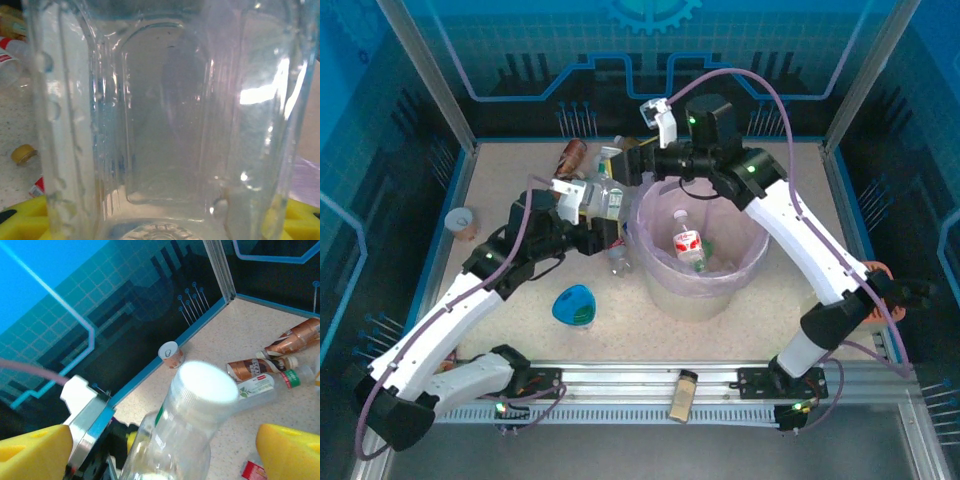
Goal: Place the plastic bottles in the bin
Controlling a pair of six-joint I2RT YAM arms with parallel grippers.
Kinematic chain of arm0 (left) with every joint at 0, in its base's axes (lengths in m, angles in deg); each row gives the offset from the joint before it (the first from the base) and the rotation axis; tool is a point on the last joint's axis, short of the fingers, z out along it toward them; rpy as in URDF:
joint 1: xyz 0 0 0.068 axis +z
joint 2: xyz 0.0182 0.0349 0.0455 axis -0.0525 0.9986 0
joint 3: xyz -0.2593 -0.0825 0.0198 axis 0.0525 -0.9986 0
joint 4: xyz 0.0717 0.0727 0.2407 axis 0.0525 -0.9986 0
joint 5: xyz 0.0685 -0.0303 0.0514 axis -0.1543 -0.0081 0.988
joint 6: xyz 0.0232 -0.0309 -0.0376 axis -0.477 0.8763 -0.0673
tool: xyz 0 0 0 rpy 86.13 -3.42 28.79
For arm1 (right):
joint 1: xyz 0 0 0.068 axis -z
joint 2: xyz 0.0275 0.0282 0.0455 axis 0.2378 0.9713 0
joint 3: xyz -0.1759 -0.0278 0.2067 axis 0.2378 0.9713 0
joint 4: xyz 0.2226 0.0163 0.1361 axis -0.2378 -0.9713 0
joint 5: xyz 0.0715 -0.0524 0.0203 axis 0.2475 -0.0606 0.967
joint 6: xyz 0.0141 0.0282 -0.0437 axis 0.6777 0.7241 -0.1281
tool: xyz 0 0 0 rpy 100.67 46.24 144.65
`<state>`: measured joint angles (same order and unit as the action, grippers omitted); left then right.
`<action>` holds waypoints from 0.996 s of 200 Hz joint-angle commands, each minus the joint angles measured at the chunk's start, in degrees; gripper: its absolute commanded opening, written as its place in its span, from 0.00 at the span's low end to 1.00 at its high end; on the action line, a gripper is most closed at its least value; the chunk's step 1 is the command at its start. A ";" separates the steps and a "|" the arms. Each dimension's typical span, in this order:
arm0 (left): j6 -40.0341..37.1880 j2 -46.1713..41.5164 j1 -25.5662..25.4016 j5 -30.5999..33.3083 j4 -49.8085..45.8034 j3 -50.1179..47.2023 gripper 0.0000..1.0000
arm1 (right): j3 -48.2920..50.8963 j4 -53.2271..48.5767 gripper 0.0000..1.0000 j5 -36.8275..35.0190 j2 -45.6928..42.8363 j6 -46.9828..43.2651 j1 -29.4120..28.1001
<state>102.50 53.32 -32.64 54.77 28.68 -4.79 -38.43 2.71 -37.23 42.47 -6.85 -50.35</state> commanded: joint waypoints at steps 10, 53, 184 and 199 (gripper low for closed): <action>0.24 -0.04 -1.37 -1.82 2.47 2.65 0.45 | -2.38 5.22 0.83 2.93 3.82 3.19 -1.46; 0.33 -0.50 -1.92 -1.36 3.44 2.64 0.45 | -1.47 8.12 0.64 2.81 5.73 5.76 -1.46; 1.90 -3.29 -1.93 -2.40 0.20 5.04 0.99 | -2.06 11.43 0.22 1.78 1.53 5.85 -0.90; 2.17 -4.16 -1.91 -3.00 -0.09 4.27 0.99 | -2.30 11.70 0.22 1.19 0.12 5.44 -0.09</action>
<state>103.55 51.33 -34.17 54.33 29.60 -1.75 -38.93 11.89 -35.37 46.74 0.25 -51.16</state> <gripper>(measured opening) 0.991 0.433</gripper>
